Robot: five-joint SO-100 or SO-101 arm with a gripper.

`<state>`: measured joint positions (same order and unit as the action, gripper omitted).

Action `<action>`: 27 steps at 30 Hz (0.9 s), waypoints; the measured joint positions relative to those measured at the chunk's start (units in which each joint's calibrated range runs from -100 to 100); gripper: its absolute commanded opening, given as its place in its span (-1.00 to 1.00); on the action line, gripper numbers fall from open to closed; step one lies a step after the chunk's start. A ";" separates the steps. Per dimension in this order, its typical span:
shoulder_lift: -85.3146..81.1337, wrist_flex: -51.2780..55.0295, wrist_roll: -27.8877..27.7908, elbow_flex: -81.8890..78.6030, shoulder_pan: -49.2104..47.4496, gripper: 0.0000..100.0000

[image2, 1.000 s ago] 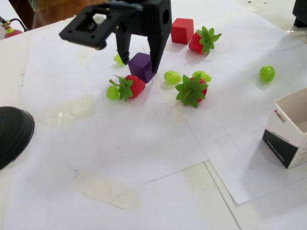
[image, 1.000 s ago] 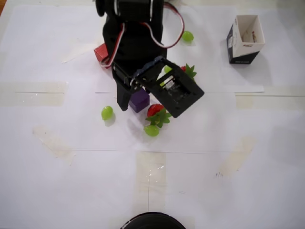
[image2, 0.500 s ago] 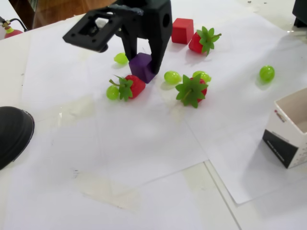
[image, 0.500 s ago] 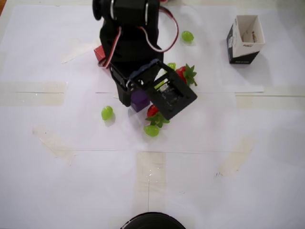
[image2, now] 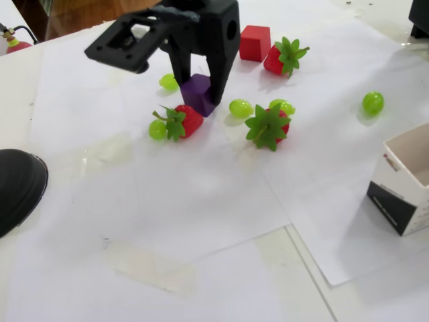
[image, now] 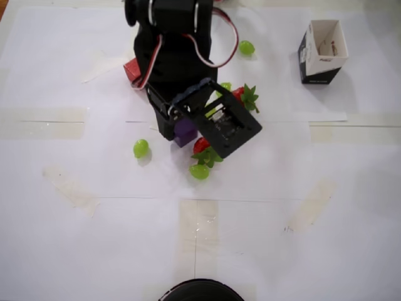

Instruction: Put the purple cube on top of the red cube

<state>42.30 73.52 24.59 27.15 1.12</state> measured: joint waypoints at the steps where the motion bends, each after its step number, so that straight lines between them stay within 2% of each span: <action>1: 0.00 0.00 0.20 0.00 0.00 -0.72; 17: 0.00 0.08 1.32 0.00 0.00 -0.84; 27: -3.73 7.04 3.61 0.09 -0.07 -0.84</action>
<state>38.57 80.55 28.21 27.24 1.05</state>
